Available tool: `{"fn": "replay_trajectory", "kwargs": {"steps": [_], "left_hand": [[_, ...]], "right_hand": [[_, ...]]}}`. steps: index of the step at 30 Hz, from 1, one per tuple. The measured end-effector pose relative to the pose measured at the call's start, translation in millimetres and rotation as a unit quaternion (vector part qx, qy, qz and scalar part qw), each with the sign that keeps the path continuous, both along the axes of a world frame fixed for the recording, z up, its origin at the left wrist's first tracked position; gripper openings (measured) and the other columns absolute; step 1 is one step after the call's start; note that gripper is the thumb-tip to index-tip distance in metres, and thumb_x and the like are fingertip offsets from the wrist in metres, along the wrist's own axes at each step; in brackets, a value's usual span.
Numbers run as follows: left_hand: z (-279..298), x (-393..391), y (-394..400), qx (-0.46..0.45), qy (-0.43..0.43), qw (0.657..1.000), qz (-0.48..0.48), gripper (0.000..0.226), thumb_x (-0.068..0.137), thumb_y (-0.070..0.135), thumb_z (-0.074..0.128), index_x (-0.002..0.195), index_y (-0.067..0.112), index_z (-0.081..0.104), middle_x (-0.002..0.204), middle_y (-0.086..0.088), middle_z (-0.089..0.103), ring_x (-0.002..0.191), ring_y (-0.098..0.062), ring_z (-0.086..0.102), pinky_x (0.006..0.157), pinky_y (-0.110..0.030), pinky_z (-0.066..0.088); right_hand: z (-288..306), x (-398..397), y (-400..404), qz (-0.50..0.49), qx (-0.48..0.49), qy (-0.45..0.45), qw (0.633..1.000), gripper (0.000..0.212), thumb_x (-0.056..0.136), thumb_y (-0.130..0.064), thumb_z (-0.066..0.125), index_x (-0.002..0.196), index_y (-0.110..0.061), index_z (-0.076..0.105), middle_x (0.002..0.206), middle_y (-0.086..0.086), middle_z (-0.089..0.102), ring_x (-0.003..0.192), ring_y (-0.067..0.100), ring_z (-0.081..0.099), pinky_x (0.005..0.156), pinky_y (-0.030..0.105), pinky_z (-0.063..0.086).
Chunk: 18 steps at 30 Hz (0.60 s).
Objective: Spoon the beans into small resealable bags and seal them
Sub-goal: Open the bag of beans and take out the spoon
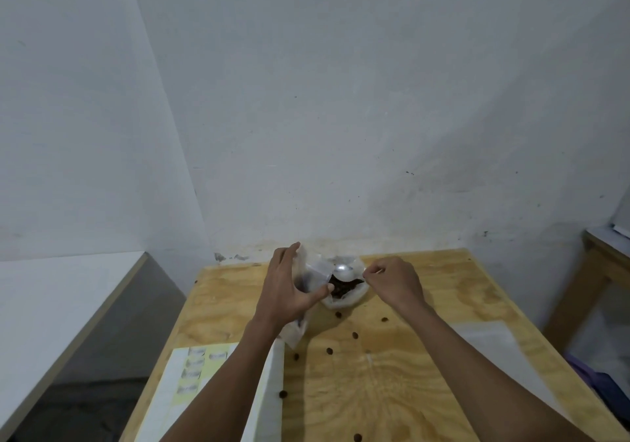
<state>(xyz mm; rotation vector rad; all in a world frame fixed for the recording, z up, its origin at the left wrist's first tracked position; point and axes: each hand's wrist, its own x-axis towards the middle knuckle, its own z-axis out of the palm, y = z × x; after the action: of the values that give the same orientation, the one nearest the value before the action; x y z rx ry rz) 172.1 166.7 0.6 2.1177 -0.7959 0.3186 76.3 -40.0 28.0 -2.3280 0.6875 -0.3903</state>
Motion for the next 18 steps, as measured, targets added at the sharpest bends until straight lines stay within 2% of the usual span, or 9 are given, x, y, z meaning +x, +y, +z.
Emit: {"fn": "replay_trajectory", "kwargs": {"steps": [3, 6, 8, 10, 13, 14, 16, 18], "left_hand": [[2, 1, 0, -0.009, -0.008, 1.000, 0.003, 0.106, 0.068, 0.068, 0.078, 0.150, 0.013, 0.040, 0.131, 0.011, 0.043, 0.120, -0.009, 0.047, 0.095, -0.024, 0.040], [3, 3, 0, -0.018, -0.011, 1.000, 0.005, 0.106, 0.068, 0.070, 0.076, 0.149, 0.013, 0.040, 0.131, 0.009, 0.044, 0.119, -0.009, 0.048, 0.096, -0.023, 0.041], [3, 2, -1, -0.025, -0.013, 1.000, 0.004, 0.107, 0.068, 0.074, 0.074, 0.149, 0.013, 0.040, 0.131, 0.008, 0.045, 0.118, -0.009, 0.049, 0.096, -0.024, 0.043], [4, 0, -3, -0.031, -0.014, 0.999, 0.003, 0.107, 0.069, 0.076, 0.072, 0.150, 0.014, 0.039, 0.131, 0.008, 0.045, 0.118, -0.010, 0.050, 0.096, -0.026, 0.045], [4, -2, -6, -0.038, -0.020, 0.999, 0.005, 0.106, 0.070, 0.075, 0.074, 0.150, 0.015, 0.040, 0.131, 0.007, 0.047, 0.117, -0.011, 0.052, 0.094, -0.029, 0.050], [4, -2, -6, -0.040, -0.020, 0.999, 0.009, 0.106, 0.070, 0.075, 0.074, 0.150, 0.015, 0.040, 0.131, 0.007, 0.047, 0.118, -0.012, 0.052, 0.094, -0.030, 0.050], [6, -3, -8, -0.049, -0.019, 0.998, 0.018, 0.106, 0.070, 0.075, 0.073, 0.150, 0.013, 0.040, 0.131, 0.005, 0.048, 0.119, -0.013, 0.051, 0.096, -0.031, 0.049], [10, -6, -12, -0.061, -0.021, 0.998, 0.028, 0.106, 0.070, 0.075, 0.072, 0.149, 0.012, 0.040, 0.131, 0.003, 0.048, 0.120, -0.013, 0.050, 0.098, -0.031, 0.048]], "right_hand": [[-5, 9, 3, -0.002, -0.007, 0.015, 1.000, 0.020, 0.092, -0.023, 0.064, 0.083, -0.026, 0.082, 0.085, -0.010, 0.076, 0.074, 0.014, 0.070, 0.066, 0.036, 0.062], [-9, 17, 6, -0.001, -0.038, 0.040, 0.998, 0.020, 0.092, -0.022, 0.064, 0.085, -0.027, 0.082, 0.086, -0.010, 0.077, 0.070, 0.013, 0.070, 0.061, 0.033, 0.062], [-11, 21, 7, 0.006, -0.052, 0.061, 0.997, 0.020, 0.093, -0.019, 0.064, 0.088, -0.028, 0.082, 0.088, -0.008, 0.077, 0.070, 0.013, 0.069, 0.053, 0.028, 0.054], [-12, 23, 9, 0.006, -0.063, 0.065, 0.996, 0.018, 0.093, -0.019, 0.067, 0.091, -0.028, 0.082, 0.093, -0.006, 0.077, 0.077, 0.015, 0.070, 0.052, 0.024, 0.049], [-5, 20, 13, 0.003, -0.086, -0.021, 0.996, 0.008, 0.090, -0.025, 0.072, 0.090, -0.029, 0.080, 0.098, -0.001, 0.072, 0.090, 0.016, 0.066, 0.061, 0.027, 0.052], [2, 19, 14, 0.028, -0.057, -0.076, 0.995, 0.007, 0.091, -0.027, 0.073, 0.089, -0.026, 0.079, 0.096, -0.003, 0.072, 0.091, 0.013, 0.066, 0.065, 0.028, 0.053], [22, 15, 19, 0.098, 0.060, -0.154, 0.981, 0.010, 0.091, -0.030, 0.074, 0.085, -0.022, 0.076, 0.082, -0.009, 0.074, 0.081, 0.008, 0.068, 0.070, 0.026, 0.053], [43, 11, 26, 0.149, 0.142, -0.155, 0.966, 0.016, 0.088, -0.034, 0.078, 0.082, -0.020, 0.072, 0.075, -0.005, 0.074, 0.073, 0.011, 0.072, 0.066, 0.028, 0.057]]}}
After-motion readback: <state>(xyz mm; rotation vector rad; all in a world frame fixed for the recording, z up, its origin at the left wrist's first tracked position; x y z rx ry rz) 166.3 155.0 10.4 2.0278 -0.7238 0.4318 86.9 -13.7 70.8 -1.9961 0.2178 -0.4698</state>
